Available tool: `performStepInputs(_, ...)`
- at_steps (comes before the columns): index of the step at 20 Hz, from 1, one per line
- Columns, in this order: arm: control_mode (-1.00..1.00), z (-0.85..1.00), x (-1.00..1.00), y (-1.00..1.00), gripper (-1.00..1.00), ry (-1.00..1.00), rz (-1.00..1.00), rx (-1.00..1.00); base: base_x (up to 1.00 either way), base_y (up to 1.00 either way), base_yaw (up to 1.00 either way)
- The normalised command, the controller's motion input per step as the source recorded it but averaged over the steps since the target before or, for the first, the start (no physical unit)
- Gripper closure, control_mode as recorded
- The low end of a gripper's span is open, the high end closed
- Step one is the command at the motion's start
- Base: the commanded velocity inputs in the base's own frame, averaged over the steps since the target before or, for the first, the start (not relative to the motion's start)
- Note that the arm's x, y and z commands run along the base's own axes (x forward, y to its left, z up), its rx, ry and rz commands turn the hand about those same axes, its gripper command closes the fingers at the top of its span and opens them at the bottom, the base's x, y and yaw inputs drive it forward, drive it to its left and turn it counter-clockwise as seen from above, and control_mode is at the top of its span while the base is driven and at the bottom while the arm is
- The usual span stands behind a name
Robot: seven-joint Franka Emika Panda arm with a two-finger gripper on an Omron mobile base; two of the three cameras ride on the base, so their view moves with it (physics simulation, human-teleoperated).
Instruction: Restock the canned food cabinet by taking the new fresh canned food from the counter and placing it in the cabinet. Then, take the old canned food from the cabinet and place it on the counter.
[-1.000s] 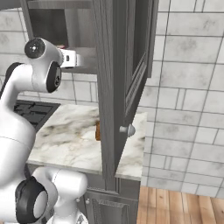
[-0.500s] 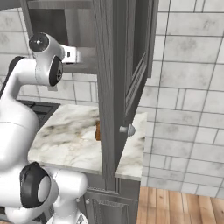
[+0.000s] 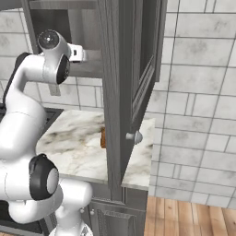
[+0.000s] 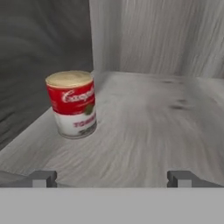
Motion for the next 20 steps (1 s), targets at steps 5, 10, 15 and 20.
performStepInputs(5, -1.00, 0.00, 0.07, 0.13, -1.00, 0.00, 0.19, 0.03, 0.00, 0.00, 0.00)
performStepInputs(10, -1.00, -0.01, 0.24, 0.26, -1.00, 0.00, 0.09, 0.00, 0.00, 0.00, 0.00)
performStepInputs(15, -1.00, 0.00, 0.31, 0.39, -1.00, 0.00, 0.00, 0.00, 0.00, 0.00, 0.00)
performStepInputs(20, -1.00, 0.00, 0.41, 0.26, -1.00, 0.00, 0.00, 0.00, 0.00, 0.00, 0.00)
